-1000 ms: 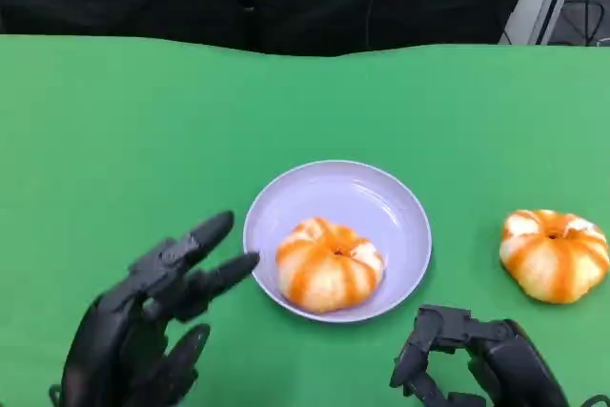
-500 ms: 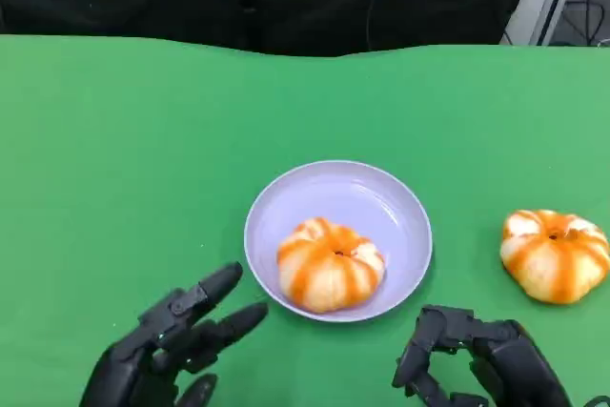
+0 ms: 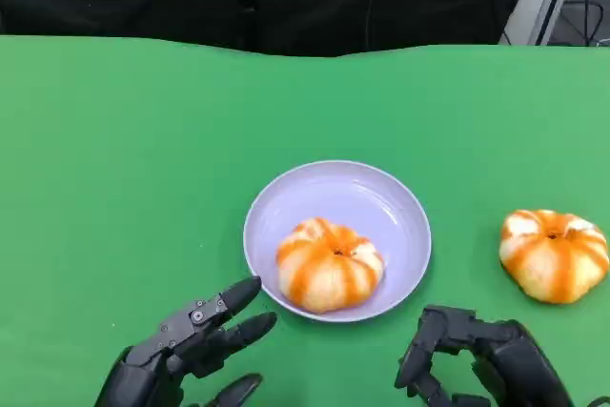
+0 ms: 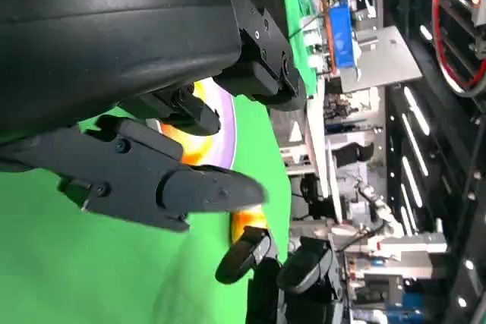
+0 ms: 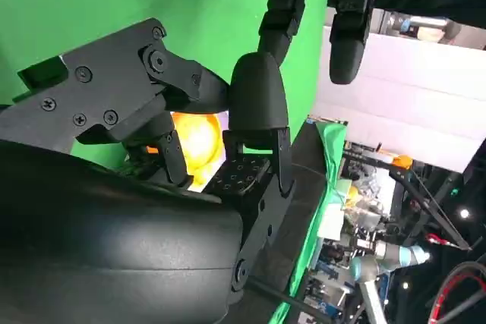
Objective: Grasp the bread from the table and place it into the plate.
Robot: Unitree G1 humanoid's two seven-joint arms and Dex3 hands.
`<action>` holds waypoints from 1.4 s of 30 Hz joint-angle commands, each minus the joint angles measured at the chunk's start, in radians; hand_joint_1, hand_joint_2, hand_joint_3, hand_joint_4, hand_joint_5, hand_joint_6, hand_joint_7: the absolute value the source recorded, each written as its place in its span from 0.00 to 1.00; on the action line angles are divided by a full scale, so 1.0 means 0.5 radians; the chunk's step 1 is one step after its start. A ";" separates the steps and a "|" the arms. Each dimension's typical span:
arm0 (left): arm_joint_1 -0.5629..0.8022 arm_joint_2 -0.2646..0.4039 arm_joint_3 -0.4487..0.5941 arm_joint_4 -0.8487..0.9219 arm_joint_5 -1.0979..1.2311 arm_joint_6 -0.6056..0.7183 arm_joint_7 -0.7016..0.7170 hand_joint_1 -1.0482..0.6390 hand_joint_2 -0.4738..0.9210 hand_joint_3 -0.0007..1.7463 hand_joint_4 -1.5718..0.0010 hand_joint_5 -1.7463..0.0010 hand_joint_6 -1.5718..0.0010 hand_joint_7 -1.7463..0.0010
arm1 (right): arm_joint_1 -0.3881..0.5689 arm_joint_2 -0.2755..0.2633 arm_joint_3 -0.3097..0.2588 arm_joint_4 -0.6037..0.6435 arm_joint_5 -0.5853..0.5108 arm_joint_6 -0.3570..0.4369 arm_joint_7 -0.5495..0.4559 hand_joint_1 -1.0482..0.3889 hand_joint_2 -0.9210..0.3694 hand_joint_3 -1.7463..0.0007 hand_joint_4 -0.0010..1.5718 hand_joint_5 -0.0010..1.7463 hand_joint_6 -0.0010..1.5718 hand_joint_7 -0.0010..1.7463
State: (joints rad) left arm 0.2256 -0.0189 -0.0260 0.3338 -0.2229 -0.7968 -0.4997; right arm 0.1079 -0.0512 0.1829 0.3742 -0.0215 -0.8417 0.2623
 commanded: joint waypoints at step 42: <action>-0.130 0.064 -0.076 0.211 0.380 -0.283 0.389 0.60 0.72 0.68 0.43 0.12 0.40 0.26 | 0.011 -0.035 -0.024 -0.013 0.009 -0.017 0.022 0.58 0.21 0.51 0.50 0.92 0.51 0.74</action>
State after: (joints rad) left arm 0.1554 -0.0025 -0.0646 0.4509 -0.0302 -0.9246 -0.3180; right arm 0.1123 -0.0527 0.1776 0.3742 -0.0210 -0.8424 0.2731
